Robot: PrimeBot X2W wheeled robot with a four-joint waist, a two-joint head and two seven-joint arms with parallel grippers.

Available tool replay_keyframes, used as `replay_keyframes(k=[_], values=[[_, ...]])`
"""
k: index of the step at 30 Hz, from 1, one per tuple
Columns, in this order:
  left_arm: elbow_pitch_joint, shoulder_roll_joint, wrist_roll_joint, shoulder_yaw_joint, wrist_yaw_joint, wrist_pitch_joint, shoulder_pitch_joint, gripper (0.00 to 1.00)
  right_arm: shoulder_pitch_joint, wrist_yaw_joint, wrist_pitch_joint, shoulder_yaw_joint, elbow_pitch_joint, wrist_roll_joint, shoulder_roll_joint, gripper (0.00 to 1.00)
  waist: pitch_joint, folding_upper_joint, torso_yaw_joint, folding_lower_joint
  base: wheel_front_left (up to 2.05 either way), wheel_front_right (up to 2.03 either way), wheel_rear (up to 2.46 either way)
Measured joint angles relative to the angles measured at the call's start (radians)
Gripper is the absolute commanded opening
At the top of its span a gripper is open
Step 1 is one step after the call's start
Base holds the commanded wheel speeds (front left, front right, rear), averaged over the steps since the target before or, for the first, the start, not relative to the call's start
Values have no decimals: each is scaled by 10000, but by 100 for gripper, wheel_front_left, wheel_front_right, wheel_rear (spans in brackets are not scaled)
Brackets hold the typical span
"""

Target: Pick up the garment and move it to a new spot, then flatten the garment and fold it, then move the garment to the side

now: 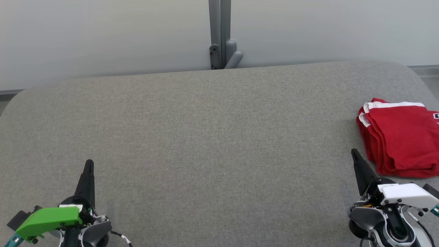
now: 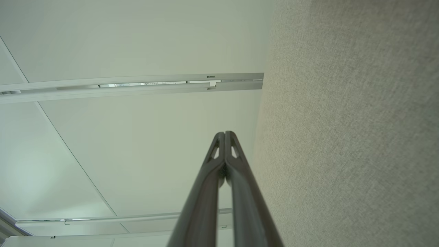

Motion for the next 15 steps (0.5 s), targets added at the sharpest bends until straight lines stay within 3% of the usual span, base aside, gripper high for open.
replay_keyframes(k=[15], values=[[-2, 0, 0, 0, 0, 0, -1, 0, -2, 0, 0, 0, 0, 0, 0, 0, 0, 0, 0, -1, 0, 0, 0]])
